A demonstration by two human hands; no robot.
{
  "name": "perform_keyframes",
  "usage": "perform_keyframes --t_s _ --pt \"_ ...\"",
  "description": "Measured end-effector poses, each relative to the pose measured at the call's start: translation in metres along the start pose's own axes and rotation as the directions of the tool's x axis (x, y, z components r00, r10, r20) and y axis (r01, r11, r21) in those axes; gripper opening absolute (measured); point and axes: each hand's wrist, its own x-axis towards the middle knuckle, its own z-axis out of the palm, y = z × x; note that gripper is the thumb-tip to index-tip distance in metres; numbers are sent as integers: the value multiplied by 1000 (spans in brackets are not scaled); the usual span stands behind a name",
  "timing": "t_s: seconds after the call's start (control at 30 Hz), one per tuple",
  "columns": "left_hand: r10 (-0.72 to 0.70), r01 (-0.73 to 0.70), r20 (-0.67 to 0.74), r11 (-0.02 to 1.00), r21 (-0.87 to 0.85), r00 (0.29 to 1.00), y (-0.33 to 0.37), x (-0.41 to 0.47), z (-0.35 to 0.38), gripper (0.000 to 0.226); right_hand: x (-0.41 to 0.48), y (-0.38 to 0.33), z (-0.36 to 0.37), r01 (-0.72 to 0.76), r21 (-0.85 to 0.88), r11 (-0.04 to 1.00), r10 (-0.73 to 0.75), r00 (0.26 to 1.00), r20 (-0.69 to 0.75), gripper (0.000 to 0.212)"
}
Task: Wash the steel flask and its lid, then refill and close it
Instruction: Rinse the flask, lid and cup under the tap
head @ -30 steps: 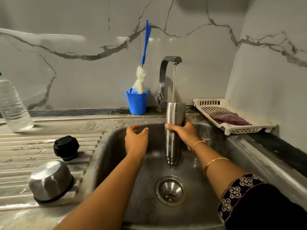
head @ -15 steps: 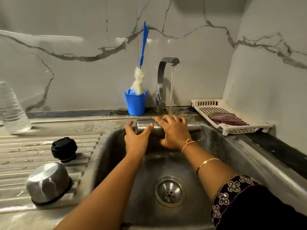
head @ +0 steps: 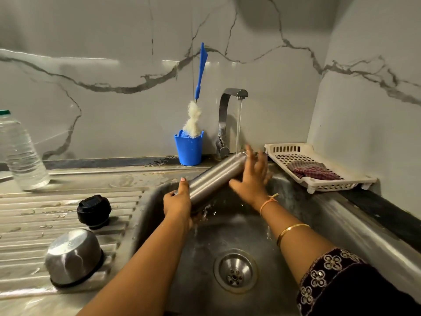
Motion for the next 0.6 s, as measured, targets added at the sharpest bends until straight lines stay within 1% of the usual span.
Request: perform_keyframes --t_s 0.03,0.07,0.1,0.13,0.17,0.2,0.23,0.27,0.3,0.37,0.4,0.43,0.47,0.53,0.57,0.6 --pt "-34 34 3 999 -6 999 0 1 -2 43 4 -1 -4 -143 271 952 162 985 -51 104" --pt "-78 78 11 997 -13 997 0 2 -3 41 9 0 -7 -256 549 796 324 946 -29 98" --pt "-129 129 28 991 -22 991 0 2 -4 40 11 0 -9 -337 749 570 442 894 66 90" --pt "-176 178 53 984 -27 983 -1 2 -4 42 11 -2 -11 -410 846 342 501 841 205 79" --pt "-216 219 82 975 -28 973 -2 2 -3 46 9 -6 -13 -458 876 153 501 800 331 69" --pt "-251 255 110 967 -21 962 -4 0 -2 49 8 -9 -14 -487 873 28 482 771 415 61" --pt "-281 284 134 959 -3 950 -7 0 -2 51 7 -10 -14 -503 864 -31 456 762 460 56" --pt "-307 306 143 952 32 941 -9 -1 -2 52 8 -10 -15 -509 860 -32 438 767 469 52" --pt "-329 321 155 944 73 932 -11 -1 -2 52 9 -11 -16 -505 863 -4 422 781 460 52" --pt "-383 362 159 920 149 910 -13 -1 -2 53 10 -14 -16 -496 864 86 404 810 425 50" --pt "-398 366 144 908 205 906 -13 -3 -2 52 10 -17 -15 -490 857 157 407 823 396 47" --pt "-391 349 115 896 275 913 -12 -7 -2 50 10 -21 -13 -476 842 252 411 841 353 46" --pt "-358 315 74 888 335 931 -11 -9 -1 48 9 -26 -12 -446 814 372 412 865 286 48" --pt "-268 237 21 882 408 963 -10 -14 0 48 9 -37 -11 -315 732 604 372 924 91 52" --pt "-232 203 18 884 421 972 -10 -13 0 48 11 -40 -13 -239 692 682 337 941 -8 52" --pt "-205 181 16 892 414 979 -10 -14 -1 46 11 -41 -13 -187 662 726 302 951 -63 52"
